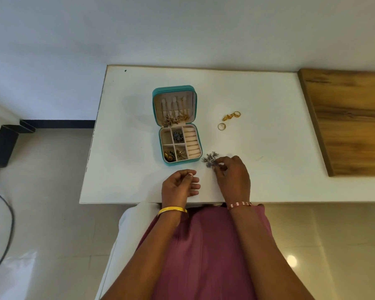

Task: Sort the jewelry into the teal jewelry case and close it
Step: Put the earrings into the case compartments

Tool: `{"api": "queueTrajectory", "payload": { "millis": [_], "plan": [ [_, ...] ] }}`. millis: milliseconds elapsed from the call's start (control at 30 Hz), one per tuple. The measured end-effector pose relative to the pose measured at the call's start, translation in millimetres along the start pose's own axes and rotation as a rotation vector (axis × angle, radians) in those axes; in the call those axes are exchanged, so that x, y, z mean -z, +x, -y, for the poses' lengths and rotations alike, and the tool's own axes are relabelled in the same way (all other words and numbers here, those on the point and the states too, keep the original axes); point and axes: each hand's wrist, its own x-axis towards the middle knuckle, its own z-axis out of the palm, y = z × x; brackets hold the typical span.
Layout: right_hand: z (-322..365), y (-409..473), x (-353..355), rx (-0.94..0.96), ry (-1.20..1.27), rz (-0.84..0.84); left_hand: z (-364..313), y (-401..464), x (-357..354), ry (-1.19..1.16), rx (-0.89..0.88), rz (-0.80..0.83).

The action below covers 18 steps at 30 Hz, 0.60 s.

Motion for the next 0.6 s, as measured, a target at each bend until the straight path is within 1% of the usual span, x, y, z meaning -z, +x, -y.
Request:
{"api": "queueTrajectory", "payload": {
  "millis": [100, 167, 300, 367, 433, 600],
  "plan": [
    [0, 0, 1, -0.015, 0.012, -0.01, 0, 0, 1, 0.0, -0.001, 0.004],
    [1, -1, 3, -0.03, 0.083, -0.043, 0, 0, 1, 0.005, 0.0, 0.003],
    [2, -1, 12, -0.143, 0.343, -0.17, 0, -1, 1, 0.021, -0.005, -0.003],
    [4, -2, 17, -0.203, 0.511, -0.2, 1, -1, 1, 0.031, -0.014, -0.002],
    [8, -3, 24, -0.246, 0.629, -0.2, 2, -1, 2, 0.049, -0.027, -0.007],
    [28, -14, 40, -0.224, 0.81, -0.204, 0, -5, 3, 0.128, -0.116, -0.021]
  ]
}}
